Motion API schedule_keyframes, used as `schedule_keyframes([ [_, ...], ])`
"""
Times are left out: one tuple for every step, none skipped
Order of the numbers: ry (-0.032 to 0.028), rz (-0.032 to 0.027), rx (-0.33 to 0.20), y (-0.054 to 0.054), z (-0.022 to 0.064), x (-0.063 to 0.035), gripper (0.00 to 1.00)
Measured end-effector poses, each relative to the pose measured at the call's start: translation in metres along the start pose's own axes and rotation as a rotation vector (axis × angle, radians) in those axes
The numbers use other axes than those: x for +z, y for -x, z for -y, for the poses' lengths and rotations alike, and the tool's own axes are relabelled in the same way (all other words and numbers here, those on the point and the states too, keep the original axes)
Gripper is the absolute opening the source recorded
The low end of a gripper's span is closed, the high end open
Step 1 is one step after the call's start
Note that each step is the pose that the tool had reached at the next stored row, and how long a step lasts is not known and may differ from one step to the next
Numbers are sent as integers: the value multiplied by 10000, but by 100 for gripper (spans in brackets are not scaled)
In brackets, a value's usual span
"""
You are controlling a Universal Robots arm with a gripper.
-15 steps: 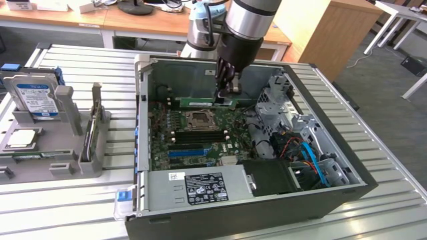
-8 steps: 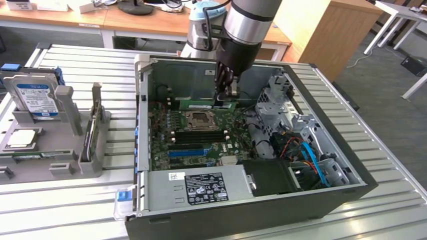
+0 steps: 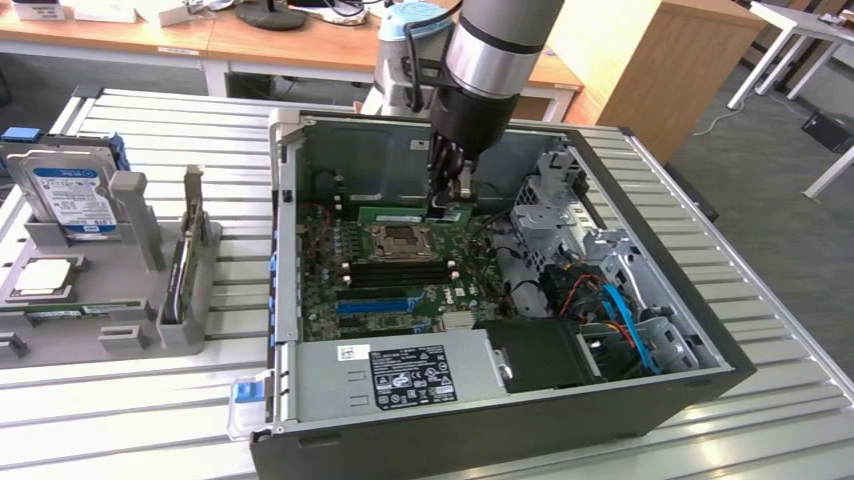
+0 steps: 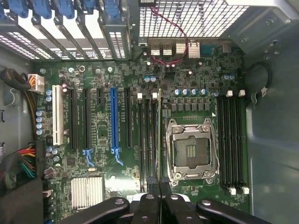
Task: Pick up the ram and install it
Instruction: 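Insert the ram into the slot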
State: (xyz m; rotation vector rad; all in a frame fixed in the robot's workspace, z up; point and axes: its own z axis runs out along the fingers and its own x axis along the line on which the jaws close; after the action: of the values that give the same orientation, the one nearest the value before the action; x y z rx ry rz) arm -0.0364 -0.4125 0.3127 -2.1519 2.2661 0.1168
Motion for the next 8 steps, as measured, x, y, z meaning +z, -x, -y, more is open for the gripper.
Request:
schedule_keyframes([
  [0, 0, 0, -1, 0, 12, 12],
  [0, 1, 0, -1, 0, 24, 12],
  [0, 1, 1, -2, 0, 36, 12],
  [0, 2, 1, -3, 0, 47, 12],
  [0, 0, 1, -4, 0, 58, 12],
  [0, 1, 0, -4, 0, 68, 12],
  [0, 0, 1, -5, 0, 78, 12],
  [0, 2, 0, -5, 0, 87, 12],
])
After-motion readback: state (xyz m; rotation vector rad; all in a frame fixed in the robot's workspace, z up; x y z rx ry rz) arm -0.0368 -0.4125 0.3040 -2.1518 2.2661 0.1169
